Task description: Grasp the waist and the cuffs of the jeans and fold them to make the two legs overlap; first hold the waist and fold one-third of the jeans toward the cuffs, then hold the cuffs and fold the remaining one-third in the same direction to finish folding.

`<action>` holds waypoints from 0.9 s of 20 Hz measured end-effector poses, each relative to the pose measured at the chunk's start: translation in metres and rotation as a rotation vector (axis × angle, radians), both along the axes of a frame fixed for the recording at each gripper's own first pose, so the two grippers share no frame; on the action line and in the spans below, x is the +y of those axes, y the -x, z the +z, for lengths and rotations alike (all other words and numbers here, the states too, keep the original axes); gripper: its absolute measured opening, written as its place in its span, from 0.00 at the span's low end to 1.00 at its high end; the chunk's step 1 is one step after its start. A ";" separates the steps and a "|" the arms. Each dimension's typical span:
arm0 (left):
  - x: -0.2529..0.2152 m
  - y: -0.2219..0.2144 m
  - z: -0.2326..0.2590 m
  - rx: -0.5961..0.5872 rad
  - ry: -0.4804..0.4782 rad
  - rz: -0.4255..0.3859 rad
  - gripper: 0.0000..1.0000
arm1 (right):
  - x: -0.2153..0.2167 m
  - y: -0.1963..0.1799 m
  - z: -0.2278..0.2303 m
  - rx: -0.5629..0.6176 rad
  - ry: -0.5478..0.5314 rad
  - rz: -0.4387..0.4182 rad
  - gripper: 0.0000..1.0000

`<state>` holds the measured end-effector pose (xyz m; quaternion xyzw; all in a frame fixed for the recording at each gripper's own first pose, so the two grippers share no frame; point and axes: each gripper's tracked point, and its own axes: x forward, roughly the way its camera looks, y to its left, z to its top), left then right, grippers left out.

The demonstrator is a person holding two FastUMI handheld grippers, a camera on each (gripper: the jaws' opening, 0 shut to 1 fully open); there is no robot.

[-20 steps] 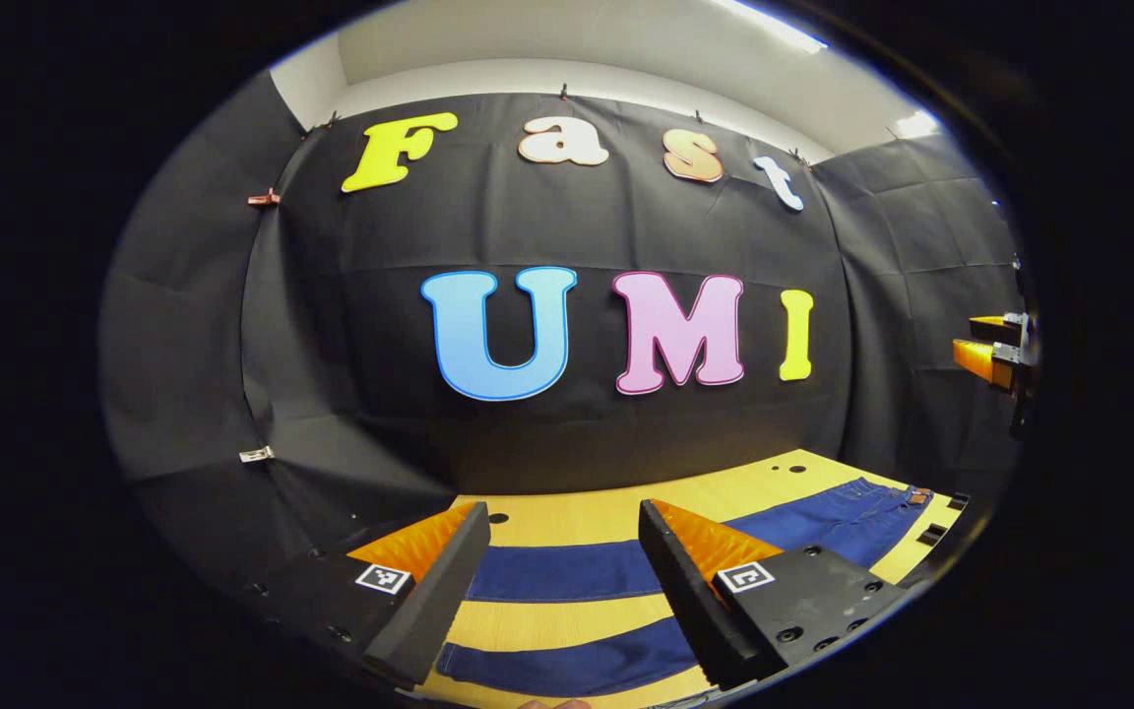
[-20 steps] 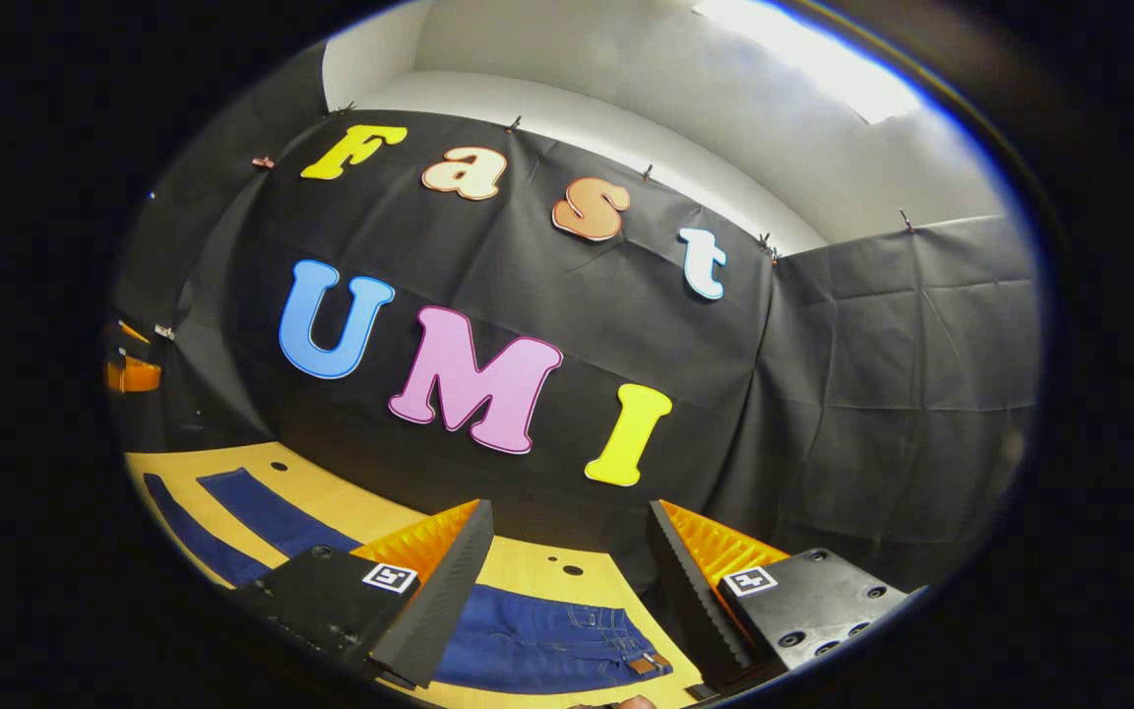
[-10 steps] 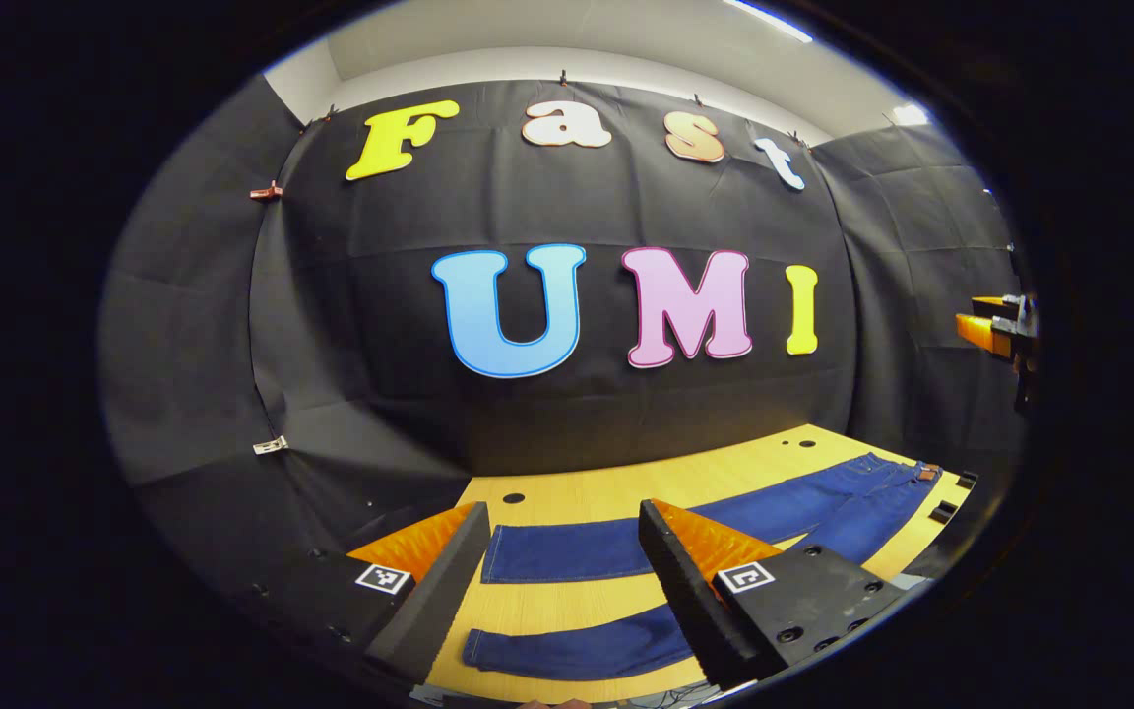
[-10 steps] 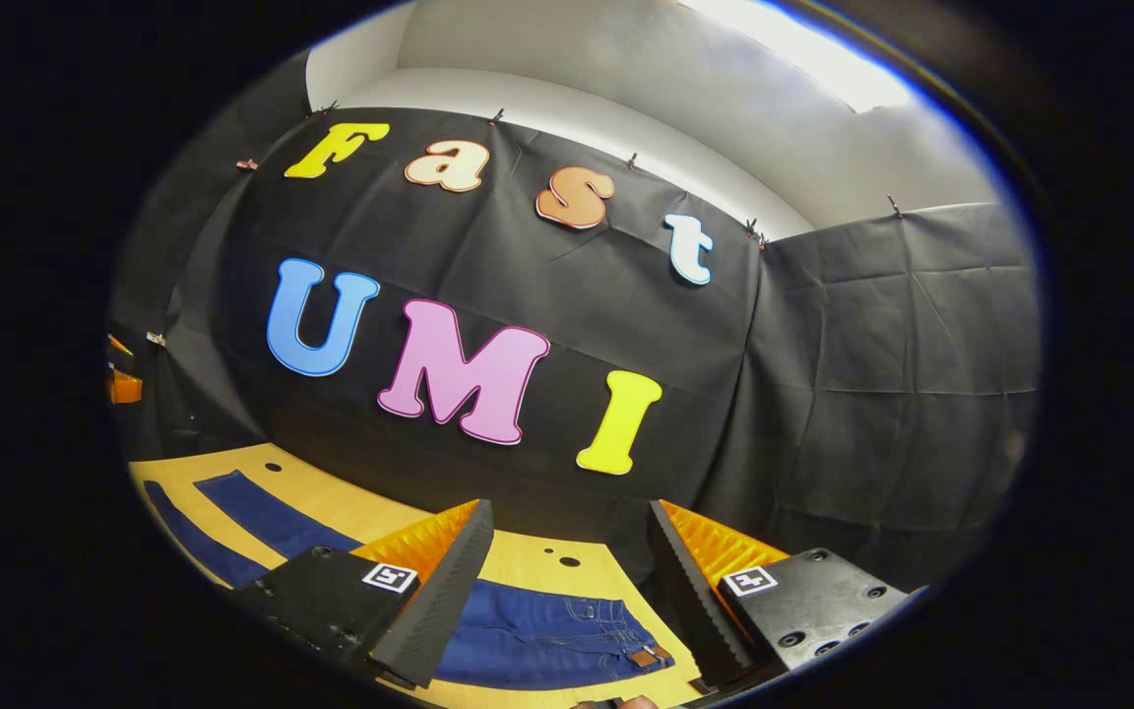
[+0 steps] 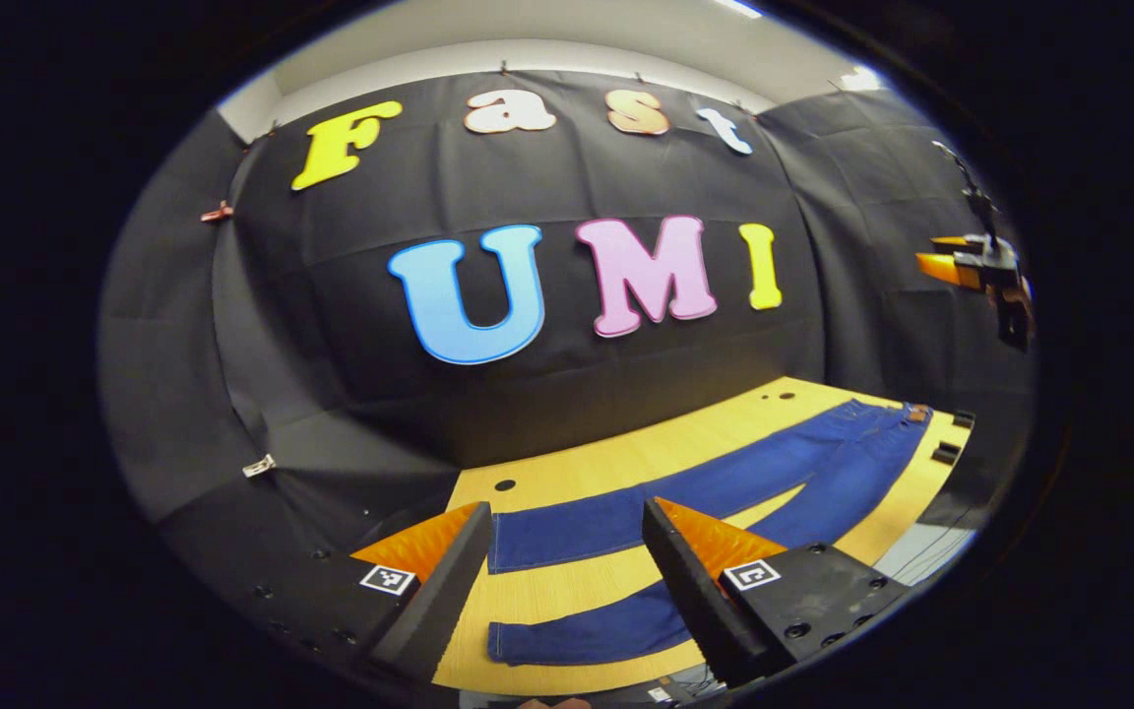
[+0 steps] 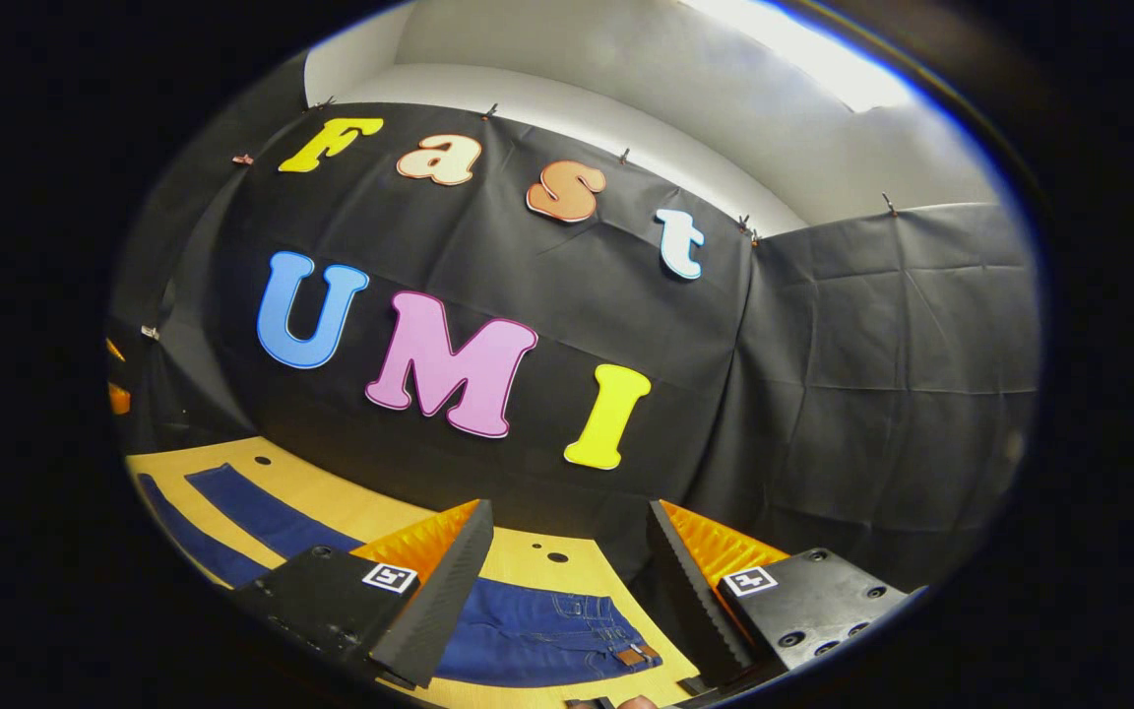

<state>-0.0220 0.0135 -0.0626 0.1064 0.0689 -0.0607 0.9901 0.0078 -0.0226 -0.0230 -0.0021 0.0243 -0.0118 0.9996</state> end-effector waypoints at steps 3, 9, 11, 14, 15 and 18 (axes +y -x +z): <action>0.002 -0.001 -0.023 0.063 -0.098 -0.100 0.98 | 0.003 -0.010 -0.010 0.010 0.099 0.088 0.96; -0.015 0.009 -0.113 0.266 -0.393 -0.417 0.98 | 0.013 -0.022 -0.097 0.185 0.370 0.347 0.96; -0.016 0.017 -0.151 0.331 -0.478 -0.514 0.98 | 0.022 -0.019 -0.138 0.273 0.443 0.435 0.96; -0.021 0.020 -0.198 0.430 -0.588 -0.617 0.98 | 0.039 -0.015 -0.202 0.371 0.556 0.564 0.96; -0.022 0.018 -0.210 0.455 -0.605 -0.640 0.98 | 0.040 -0.013 -0.222 0.410 0.598 0.605 0.97; -0.024 0.007 -0.243 0.533 -0.676 -0.716 0.98 | 0.048 -0.011 -0.279 0.489 0.650 0.707 0.97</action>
